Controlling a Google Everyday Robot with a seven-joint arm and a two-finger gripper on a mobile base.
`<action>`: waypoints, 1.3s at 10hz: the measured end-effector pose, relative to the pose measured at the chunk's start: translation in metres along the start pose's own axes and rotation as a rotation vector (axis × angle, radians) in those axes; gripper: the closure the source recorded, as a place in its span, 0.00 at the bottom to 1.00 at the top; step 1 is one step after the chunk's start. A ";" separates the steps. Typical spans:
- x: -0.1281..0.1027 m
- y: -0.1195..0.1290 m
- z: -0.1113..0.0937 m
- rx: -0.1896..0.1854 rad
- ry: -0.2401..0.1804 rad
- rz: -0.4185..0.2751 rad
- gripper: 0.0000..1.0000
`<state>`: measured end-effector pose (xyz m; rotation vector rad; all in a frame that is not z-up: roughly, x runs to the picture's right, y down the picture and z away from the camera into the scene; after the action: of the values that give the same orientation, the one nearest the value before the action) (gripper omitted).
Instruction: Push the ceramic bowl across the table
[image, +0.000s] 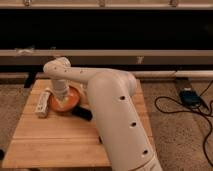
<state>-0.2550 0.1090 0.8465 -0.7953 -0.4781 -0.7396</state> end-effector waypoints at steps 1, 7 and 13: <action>-0.003 0.006 0.004 -0.008 -0.002 -0.007 1.00; -0.002 0.015 -0.006 0.029 -0.016 0.004 1.00; 0.007 0.000 -0.013 0.068 -0.013 0.009 1.00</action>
<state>-0.2497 0.0963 0.8432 -0.7382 -0.5084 -0.7070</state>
